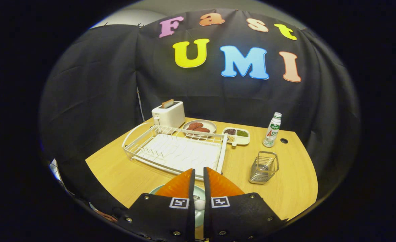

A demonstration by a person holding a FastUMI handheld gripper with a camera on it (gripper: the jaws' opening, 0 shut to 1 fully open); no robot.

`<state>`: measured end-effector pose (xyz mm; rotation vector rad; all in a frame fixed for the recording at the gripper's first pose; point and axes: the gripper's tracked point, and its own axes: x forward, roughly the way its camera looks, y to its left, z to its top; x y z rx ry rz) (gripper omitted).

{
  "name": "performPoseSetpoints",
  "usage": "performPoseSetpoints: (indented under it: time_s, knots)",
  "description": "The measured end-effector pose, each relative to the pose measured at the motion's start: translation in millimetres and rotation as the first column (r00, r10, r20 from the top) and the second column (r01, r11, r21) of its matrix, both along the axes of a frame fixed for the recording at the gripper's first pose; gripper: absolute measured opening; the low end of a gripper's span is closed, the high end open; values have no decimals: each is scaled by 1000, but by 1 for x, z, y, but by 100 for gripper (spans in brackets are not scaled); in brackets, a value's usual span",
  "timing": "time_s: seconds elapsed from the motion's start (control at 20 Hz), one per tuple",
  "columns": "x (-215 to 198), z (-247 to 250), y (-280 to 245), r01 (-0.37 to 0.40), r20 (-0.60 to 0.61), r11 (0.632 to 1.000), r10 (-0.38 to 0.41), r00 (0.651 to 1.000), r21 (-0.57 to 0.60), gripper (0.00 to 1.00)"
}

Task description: Take the plate from the dish rack, then take the spoon from the basket and place it into the plate.

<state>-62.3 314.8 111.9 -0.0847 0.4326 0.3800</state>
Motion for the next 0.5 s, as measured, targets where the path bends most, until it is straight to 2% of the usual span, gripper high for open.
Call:
performPoseSetpoints:
  time_s: [0.5]
  knots:
    - [14,-37,66,-140,-87,986,132,987,-91,10]
